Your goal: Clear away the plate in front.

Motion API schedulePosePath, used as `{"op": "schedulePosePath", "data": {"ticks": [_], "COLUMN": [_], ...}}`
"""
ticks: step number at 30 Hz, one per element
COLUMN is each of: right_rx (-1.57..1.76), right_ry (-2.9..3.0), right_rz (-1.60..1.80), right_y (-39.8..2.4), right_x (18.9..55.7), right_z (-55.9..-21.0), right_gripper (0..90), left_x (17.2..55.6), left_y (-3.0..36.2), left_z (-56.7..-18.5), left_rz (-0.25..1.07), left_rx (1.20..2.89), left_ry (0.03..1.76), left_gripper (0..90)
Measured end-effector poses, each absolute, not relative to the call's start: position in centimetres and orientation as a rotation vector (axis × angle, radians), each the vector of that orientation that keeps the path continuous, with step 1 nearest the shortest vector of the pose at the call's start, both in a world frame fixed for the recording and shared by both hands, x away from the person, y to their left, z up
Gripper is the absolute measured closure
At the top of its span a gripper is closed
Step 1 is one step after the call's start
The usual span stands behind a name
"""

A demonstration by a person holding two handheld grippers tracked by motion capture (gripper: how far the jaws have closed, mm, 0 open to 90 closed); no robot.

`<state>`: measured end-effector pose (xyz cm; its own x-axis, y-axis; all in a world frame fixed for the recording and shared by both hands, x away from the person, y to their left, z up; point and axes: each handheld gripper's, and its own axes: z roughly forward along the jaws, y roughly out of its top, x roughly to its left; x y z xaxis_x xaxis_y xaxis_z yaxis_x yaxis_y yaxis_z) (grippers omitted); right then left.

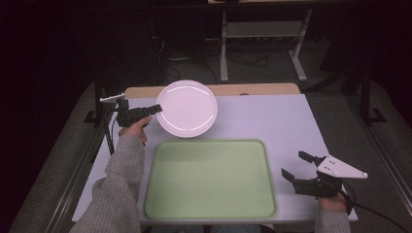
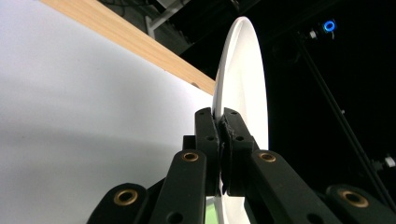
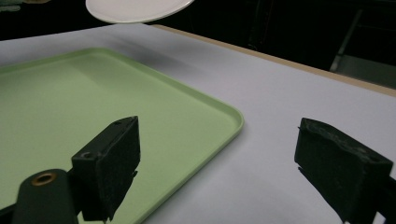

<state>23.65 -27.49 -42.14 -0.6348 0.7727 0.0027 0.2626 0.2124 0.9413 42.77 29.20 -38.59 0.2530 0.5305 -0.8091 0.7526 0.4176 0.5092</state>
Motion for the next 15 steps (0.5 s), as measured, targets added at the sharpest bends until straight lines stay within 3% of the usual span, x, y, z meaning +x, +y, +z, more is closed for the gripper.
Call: {"op": "schedulePosePath", "data": {"ticks": [15], "right_rx": [0.963], "right_ry": [2.004], "right_rz": [1.421], "right_y": [-27.6], "right_x": [23.7], "right_z": [-42.1], "right_gripper": [13.3], "left_x": [39.2], "left_y": [29.8], "left_z": [-39.4], "left_rz": [-0.25], "left_rx": [1.296], "left_ry": [1.361], "left_gripper": [87.7]}}
